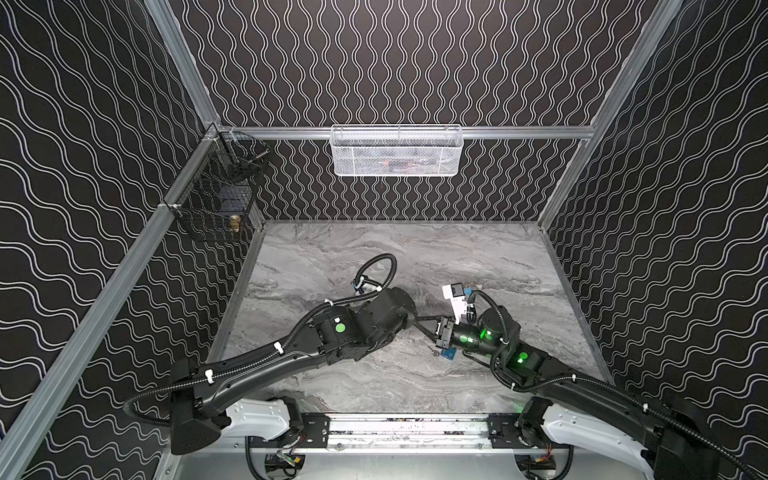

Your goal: Unlock with the key

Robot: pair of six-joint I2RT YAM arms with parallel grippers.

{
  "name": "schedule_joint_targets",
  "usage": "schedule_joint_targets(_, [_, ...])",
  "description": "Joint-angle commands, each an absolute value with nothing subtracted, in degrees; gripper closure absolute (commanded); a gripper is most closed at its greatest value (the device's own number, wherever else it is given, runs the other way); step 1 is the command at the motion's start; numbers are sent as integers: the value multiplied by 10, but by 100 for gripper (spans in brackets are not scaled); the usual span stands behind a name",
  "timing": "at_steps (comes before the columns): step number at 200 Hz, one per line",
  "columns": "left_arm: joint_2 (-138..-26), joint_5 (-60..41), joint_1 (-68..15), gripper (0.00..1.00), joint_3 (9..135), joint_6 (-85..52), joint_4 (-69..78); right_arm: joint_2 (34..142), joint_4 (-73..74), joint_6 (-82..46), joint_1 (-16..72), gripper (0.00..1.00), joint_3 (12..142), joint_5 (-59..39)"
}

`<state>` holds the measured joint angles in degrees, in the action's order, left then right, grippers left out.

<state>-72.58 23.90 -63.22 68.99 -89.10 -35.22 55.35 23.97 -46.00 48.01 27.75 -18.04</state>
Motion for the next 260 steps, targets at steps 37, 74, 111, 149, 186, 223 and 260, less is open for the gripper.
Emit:
schedule_joint_targets(37, [-744,210,-628,54,702,-868,-333,557,234,-430,486,100,291,-152])
schedule_joint_targets(74, [-749,193,-628,67,696,-868,-323,556,224,-409,489,100,294,-133])
schedule_joint_targets(111, [-754,193,-628,78,699,-867,-336,550,209,-381,490,100,299,-121])
schedule_joint_targets(149, [-767,174,-628,92,706,-858,-339,545,201,-349,495,100,307,-104])
schedule_joint_targets(186, [-787,119,-628,100,707,-861,-317,552,222,-319,503,100,315,-104])
schedule_joint_targets(223, [-788,80,-634,100,706,-862,-292,551,227,-293,515,100,324,-68])
schedule_joint_targets(260, [-790,54,-635,100,706,-862,-293,554,269,-274,520,100,321,-37])
